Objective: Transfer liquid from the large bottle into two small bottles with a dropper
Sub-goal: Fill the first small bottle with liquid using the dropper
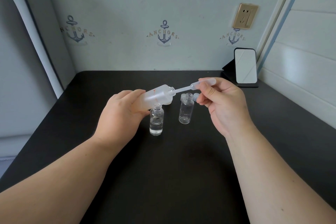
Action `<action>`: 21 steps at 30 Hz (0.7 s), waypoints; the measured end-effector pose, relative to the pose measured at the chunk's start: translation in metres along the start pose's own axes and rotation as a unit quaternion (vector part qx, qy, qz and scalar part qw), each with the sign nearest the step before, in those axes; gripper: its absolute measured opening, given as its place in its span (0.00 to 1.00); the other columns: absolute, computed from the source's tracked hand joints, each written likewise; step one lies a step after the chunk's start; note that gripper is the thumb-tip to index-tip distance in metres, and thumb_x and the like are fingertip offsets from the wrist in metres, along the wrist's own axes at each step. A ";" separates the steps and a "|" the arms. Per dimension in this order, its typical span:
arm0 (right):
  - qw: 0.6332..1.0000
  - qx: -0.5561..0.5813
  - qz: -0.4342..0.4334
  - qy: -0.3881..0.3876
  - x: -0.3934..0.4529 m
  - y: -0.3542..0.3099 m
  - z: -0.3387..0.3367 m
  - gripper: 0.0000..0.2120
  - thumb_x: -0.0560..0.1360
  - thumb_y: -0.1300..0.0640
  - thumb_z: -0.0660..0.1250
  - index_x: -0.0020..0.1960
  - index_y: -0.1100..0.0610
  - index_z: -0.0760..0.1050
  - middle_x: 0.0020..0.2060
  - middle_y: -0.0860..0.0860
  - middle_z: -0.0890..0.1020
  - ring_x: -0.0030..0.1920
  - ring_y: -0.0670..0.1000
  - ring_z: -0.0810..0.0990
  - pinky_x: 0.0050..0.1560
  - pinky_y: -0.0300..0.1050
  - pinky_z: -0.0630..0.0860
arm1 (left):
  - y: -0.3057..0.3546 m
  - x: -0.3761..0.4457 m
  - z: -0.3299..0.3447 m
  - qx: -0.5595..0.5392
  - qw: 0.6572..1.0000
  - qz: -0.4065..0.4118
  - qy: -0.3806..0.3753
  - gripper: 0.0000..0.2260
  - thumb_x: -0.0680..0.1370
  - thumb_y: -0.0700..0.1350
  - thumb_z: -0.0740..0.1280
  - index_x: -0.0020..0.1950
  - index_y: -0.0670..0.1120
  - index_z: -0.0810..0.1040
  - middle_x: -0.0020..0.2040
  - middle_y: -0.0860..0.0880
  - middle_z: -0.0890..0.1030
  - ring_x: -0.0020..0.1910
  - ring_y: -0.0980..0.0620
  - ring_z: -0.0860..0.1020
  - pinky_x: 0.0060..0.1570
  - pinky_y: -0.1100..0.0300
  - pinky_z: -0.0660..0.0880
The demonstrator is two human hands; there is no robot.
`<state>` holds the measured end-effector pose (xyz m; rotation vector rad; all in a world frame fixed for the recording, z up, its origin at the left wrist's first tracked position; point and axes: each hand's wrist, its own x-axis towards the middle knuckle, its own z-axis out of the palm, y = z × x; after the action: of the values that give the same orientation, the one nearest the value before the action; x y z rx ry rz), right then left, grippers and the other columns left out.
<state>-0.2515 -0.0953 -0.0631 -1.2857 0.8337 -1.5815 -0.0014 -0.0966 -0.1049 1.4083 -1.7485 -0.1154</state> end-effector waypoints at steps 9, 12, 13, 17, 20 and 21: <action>0.999 0.035 0.012 0.002 0.002 0.001 -0.006 0.11 0.69 0.53 0.77 0.48 0.58 0.84 0.45 0.52 0.87 0.32 0.49 0.79 0.39 0.40 0.77 | 0.002 0.000 0.000 -0.004 1.000 -0.003 0.007 0.20 0.74 0.46 0.75 0.66 0.52 0.80 0.57 0.55 0.79 0.56 0.49 0.76 0.56 0.53 0.73; 0.998 0.052 0.015 0.009 0.003 0.001 -0.009 0.11 0.68 0.51 0.77 0.46 0.57 0.85 0.46 0.51 0.87 0.33 0.48 0.79 0.40 0.40 0.77 | 0.001 -0.001 -0.001 -0.002 1.000 -0.014 0.006 0.21 0.74 0.46 0.76 0.67 0.53 0.79 0.58 0.56 0.79 0.58 0.49 0.75 0.58 0.53 0.73; 0.998 0.058 0.016 0.010 0.004 0.001 -0.009 0.09 0.69 0.52 0.77 0.45 0.56 0.86 0.46 0.51 0.87 0.33 0.48 0.79 0.41 0.40 0.77 | 0.001 -0.001 -0.001 -0.002 1.000 -0.017 0.006 0.21 0.74 0.46 0.76 0.67 0.53 0.79 0.58 0.56 0.79 0.58 0.50 0.75 0.58 0.53 0.73; 0.995 0.093 0.011 0.019 0.005 0.000 -0.012 0.05 0.73 0.55 0.73 0.42 0.55 0.86 0.45 0.51 0.87 0.33 0.47 0.79 0.40 0.38 0.78 | 0.001 -0.001 -0.001 -0.001 1.000 -0.019 0.008 0.21 0.74 0.46 0.76 0.66 0.53 0.79 0.58 0.57 0.79 0.58 0.50 0.75 0.57 0.55 0.72; 0.993 0.114 0.012 0.030 0.007 -0.001 -0.014 0.05 0.74 0.56 0.72 0.42 0.55 0.86 0.44 0.51 0.87 0.33 0.47 0.79 0.39 0.39 0.78 | 0.000 0.000 -0.001 0.000 1.000 -0.022 0.008 0.21 0.74 0.46 0.76 0.67 0.54 0.79 0.58 0.57 0.79 0.58 0.51 0.75 0.57 0.56 0.72; 0.992 0.120 0.015 0.037 0.007 -0.001 -0.015 0.05 0.74 0.56 0.72 0.43 0.56 0.86 0.44 0.52 0.87 0.33 0.47 0.79 0.39 0.39 0.78 | 0.000 0.000 -0.001 -0.001 1.000 -0.025 0.007 0.21 0.74 0.46 0.76 0.66 0.54 0.79 0.57 0.57 0.79 0.58 0.51 0.75 0.56 0.56 0.72</action>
<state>-0.2663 -0.1020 -0.0632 -1.0444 0.6810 -1.6574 -0.0003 -0.0962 -0.1043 1.4490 -1.7017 -0.1337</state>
